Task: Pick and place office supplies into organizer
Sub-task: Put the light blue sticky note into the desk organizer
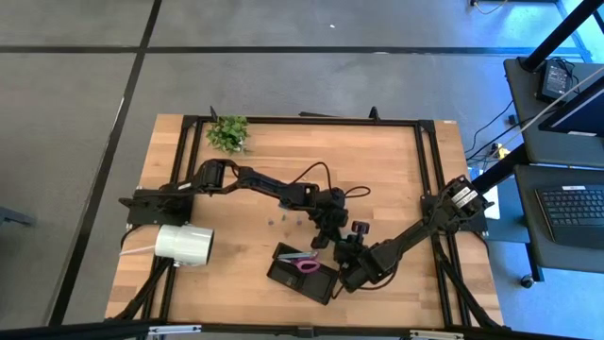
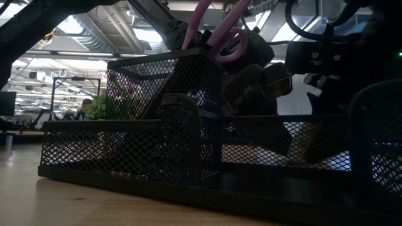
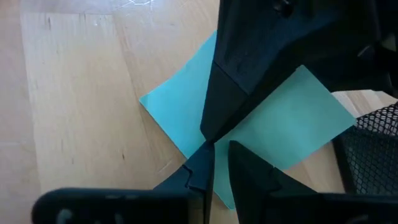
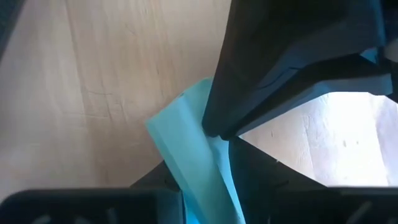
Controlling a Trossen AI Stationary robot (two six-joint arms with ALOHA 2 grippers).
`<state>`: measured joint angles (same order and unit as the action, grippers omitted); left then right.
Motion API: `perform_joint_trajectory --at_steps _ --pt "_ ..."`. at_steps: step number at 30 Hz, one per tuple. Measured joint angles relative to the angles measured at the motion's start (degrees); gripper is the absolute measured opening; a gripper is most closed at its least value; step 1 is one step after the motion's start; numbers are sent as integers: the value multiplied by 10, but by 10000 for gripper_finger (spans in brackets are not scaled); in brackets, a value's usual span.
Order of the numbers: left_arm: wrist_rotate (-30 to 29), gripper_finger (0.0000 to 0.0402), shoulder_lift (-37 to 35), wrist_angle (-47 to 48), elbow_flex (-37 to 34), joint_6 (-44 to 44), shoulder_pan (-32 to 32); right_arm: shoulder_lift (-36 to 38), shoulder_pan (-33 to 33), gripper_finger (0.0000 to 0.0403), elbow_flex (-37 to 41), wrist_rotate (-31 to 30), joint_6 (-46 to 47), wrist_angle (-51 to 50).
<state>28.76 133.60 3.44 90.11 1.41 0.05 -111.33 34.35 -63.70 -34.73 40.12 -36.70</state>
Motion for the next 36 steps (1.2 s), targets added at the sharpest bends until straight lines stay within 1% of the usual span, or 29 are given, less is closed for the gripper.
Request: perform_joint_trajectory --at_steps 9,11,13,18,21,25,29,34,36 --pt "0 18 0 0 0 -2 -9 0 0 94 0 3 1 8" --pt "-1 16 0 0 0 -2 -9 0 0 88 0 3 1 7" --pt "-2 16 0 0 0 4 -9 0 0 74 0 3 1 7" --pt "-3 35 0 0 0 8 -9 0 0 15 0 5 1 6" --pt "-6 50 -1 -1 0 9 -9 0 0 13 0 9 4 6" --pt "-14 72 -10 12 0 21 -17 4 0 9 0 15 32 -6" --pt "-42 92 -46 75 -2 65 -39 27 1 8 -1 21 37 -29" --pt "-119 110 -117 143 0 125 -60 89 0 8 -1 17 81 -81" --pt "-137 113 -146 163 0 141 -69 119 -3 8 -1 19 104 -92"
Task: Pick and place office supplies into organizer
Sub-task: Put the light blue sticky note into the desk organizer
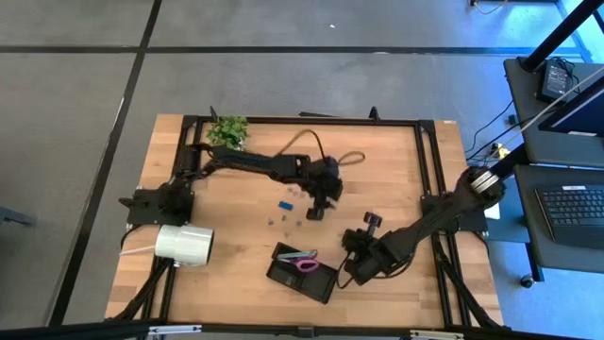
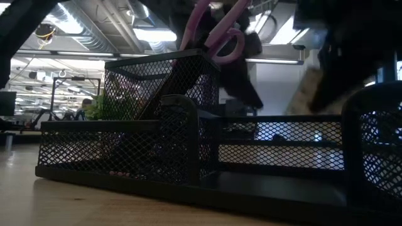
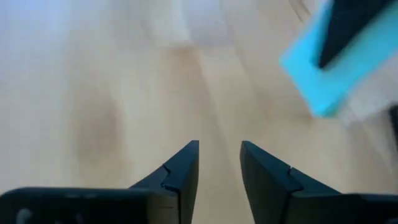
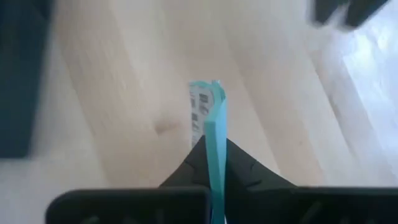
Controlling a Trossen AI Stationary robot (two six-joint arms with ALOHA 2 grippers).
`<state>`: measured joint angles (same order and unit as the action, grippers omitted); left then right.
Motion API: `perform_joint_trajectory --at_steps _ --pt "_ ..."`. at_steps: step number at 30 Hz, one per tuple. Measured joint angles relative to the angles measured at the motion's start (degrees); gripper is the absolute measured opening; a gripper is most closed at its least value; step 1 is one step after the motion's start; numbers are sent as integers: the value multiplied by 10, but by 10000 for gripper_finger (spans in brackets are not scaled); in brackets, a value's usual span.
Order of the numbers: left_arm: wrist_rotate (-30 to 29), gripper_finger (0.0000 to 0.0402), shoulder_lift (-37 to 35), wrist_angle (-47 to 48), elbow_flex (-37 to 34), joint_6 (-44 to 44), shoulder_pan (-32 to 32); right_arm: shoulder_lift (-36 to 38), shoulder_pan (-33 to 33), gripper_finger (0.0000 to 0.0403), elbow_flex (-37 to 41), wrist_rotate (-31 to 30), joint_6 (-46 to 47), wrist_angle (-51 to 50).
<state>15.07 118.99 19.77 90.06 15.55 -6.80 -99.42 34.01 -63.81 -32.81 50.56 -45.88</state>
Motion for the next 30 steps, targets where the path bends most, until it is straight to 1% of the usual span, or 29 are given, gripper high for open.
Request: perform_joint_trajectory --at_steps 4,6,8,11,14,18,20,22,25,28,30 --pt "-9 113 -69 43 0 12 -16 61 -4 8 -14 17 48 1" --pt "-8 111 -106 64 0 12 -21 82 -4 8 -33 20 52 -2" --pt "-6 110 -145 81 0 12 -25 94 -5 8 -65 20 44 -9" --pt "-6 110 -203 99 0 7 -25 89 -7 8 -131 19 19 -59" --pt "-6 109 -261 104 -13 -4 -17 57 -12 8 -209 14 1 -137" --pt "-16 109 -346 105 -65 -38 1 -10 -16 8 -307 10 -2 -237" --pt "-49 109 -390 101 -102 -60 12 -47 -16 8 -349 10 -1 -265" --pt "-88 109 -435 101 -142 -80 26 -84 -16 8 -387 14 0 -273" --pt "-131 109 -499 93 -208 -114 53 -137 -16 8 -449 38 6 -276" --pt "-162 107 -560 65 -275 -146 81 -188 -16 8 -519 75 42 -300" --pt "-179 106 -597 47 -319 -164 98 -219 -13 8 -565 83 87 -344"
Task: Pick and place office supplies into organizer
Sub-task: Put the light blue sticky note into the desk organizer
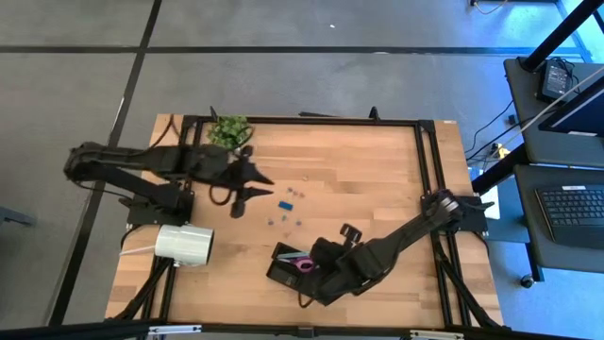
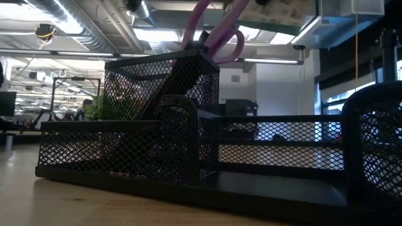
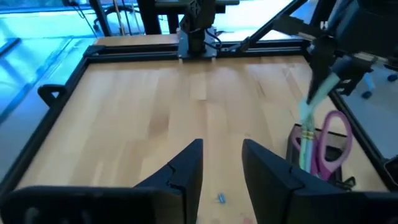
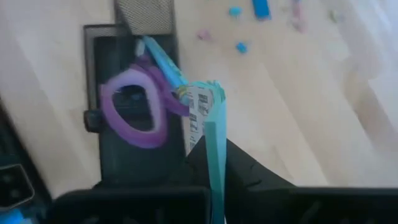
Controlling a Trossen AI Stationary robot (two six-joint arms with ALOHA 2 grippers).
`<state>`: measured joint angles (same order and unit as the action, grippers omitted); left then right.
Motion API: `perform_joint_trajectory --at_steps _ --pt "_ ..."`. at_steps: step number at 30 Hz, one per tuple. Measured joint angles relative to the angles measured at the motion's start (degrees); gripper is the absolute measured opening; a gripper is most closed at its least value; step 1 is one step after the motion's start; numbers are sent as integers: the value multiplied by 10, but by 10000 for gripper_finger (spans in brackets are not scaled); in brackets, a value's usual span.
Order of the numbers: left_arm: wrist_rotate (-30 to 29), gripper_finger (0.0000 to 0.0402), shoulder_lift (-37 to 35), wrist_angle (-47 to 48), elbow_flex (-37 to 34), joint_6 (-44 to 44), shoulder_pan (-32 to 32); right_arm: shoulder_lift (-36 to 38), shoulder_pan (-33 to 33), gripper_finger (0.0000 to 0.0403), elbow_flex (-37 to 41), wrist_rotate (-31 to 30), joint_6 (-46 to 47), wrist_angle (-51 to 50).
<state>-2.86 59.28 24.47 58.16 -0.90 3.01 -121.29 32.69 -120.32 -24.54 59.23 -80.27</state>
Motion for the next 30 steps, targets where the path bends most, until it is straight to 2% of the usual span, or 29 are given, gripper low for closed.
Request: perform_joint_trajectory --at_steps 3,7,10,13,25,30 --pt "-22 104 -48 -23 -58 -26 23 -40 6 8 -64 4 86 -104" --pt "-49 102 -93 -50 -118 -53 47 -51 13 8 -81 9 119 -84" --pt "-65 102 -114 -55 -152 -71 59 -53 17 8 -75 52 157 -97" --pt "-66 102 -123 -59 -173 -85 69 -57 23 8 -69 64 171 -93" --pt "-82 102 -132 -68 -194 -89 102 -108 39 8 -69 68 140 -57" --pt "-84 102 -132 -67 -194 -89 102 -125 39 8 -69 69 120 -9"
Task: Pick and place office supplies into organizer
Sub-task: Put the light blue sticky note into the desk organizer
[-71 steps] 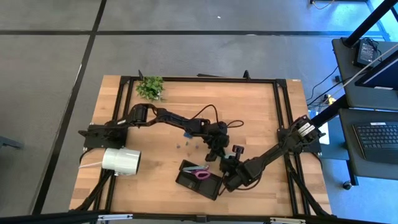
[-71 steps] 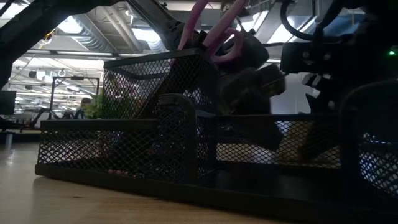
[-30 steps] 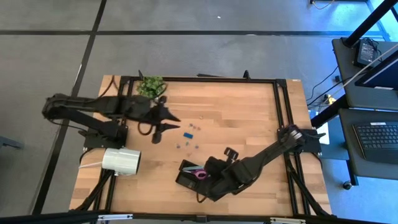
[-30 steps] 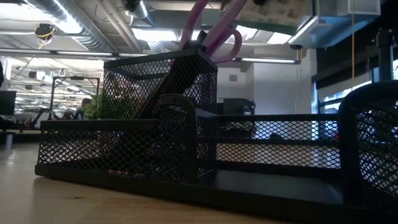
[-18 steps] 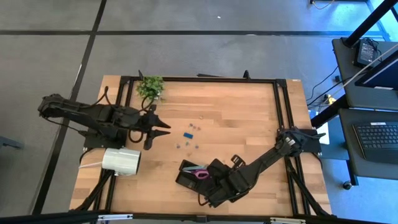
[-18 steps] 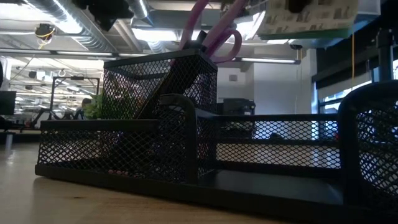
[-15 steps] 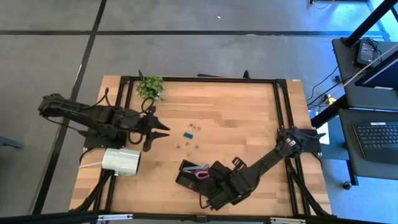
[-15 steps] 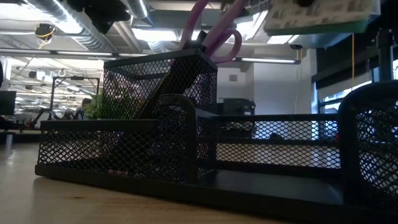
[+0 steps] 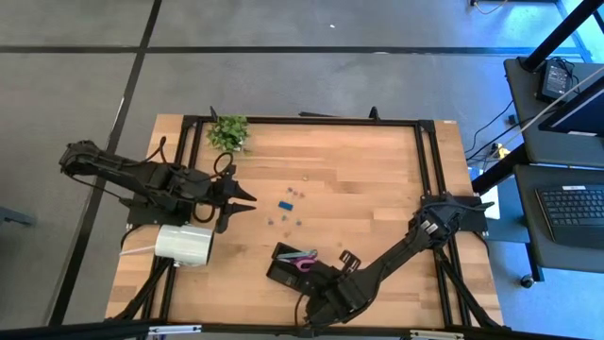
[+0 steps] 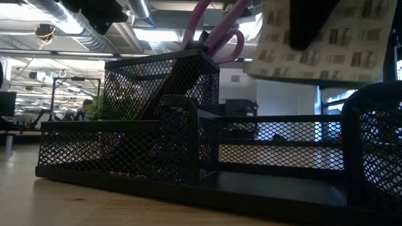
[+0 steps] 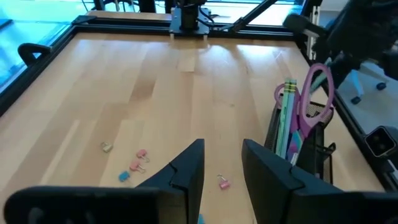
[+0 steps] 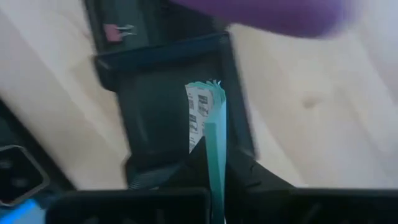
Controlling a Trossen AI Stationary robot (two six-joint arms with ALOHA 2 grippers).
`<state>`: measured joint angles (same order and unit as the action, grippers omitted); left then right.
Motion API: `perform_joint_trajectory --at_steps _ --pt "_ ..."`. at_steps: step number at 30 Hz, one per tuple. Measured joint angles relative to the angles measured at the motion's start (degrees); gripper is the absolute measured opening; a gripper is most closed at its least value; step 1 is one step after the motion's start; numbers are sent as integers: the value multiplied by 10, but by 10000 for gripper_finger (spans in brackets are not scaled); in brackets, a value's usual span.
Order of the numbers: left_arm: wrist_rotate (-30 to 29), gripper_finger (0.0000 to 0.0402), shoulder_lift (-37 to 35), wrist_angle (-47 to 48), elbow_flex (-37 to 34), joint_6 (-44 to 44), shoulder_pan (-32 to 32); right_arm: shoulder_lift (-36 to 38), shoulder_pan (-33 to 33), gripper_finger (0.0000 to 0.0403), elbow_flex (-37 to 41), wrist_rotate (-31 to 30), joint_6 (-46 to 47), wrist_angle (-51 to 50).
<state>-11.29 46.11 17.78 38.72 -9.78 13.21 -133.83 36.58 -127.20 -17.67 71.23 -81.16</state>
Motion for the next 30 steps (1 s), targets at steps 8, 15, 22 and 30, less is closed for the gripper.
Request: perform_joint_trajectory --at_steps 8,15,22,30 --pt "-2 102 0 0 0 -2 0 -4 -4 8 0 -11 -10 24" --pt "-2 102 0 0 0 -6 0 -36 -16 8 0 3 -57 70" --pt "-2 102 1 1 0 -6 0 -47 -18 8 0 10 -71 43" --pt "-17 102 0 1 0 -10 0 -61 -29 8 0 9 -110 18"
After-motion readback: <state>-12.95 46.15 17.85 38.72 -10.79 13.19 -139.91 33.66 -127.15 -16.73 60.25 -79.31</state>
